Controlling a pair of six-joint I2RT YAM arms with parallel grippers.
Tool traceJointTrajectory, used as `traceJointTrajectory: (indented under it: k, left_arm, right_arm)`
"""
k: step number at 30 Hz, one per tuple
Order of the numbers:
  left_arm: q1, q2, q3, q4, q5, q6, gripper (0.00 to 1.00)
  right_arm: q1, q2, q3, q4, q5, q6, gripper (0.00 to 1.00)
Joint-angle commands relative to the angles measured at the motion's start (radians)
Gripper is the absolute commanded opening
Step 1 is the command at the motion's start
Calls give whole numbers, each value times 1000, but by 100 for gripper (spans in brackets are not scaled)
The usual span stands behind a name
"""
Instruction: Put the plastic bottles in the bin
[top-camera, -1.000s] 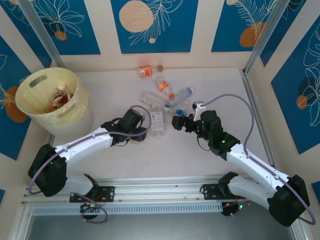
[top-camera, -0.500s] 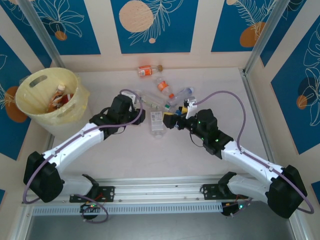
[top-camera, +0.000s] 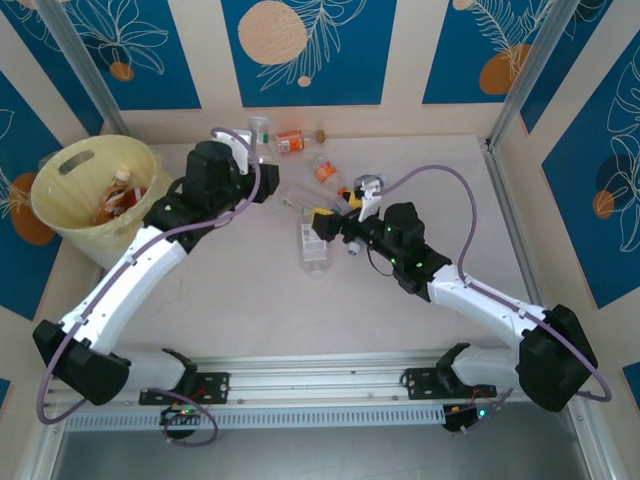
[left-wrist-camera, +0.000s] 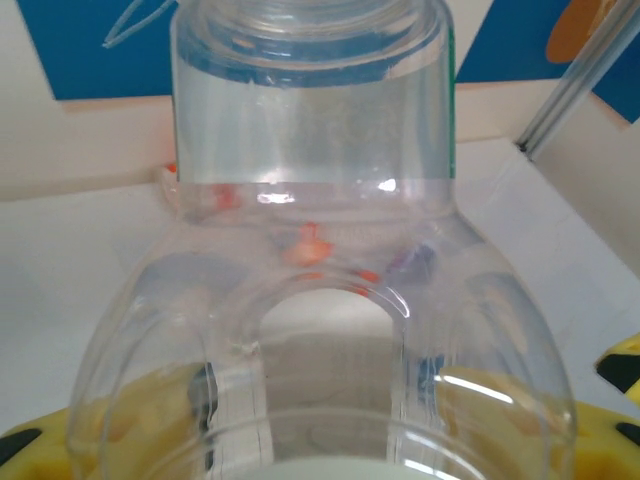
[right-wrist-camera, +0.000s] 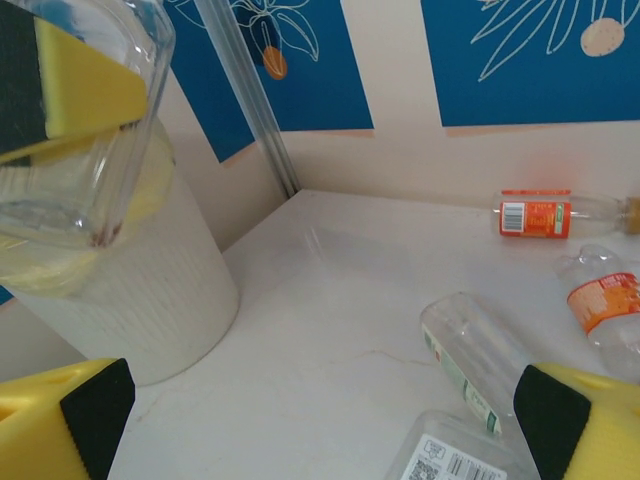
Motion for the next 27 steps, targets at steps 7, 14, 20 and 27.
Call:
traceJointTrajectory:
  k: [7,14,20,27]
  left_arm:
    - [69,-3,189,-137,-347,237,51]
    - [166,-4,192,-108,-489,270,51]
    - [312,-19,120,-79,-610,182,50]
    - [515,-27,71,-55,-474,55,50]
  right_arm:
    - [6,43,50,2,2,-23,100]
    - [5,65,93,-47,8,-34,100]
    - [3,83,105,-63,7,-31,100]
    - [2,102,128,-86,-3,-34,100]
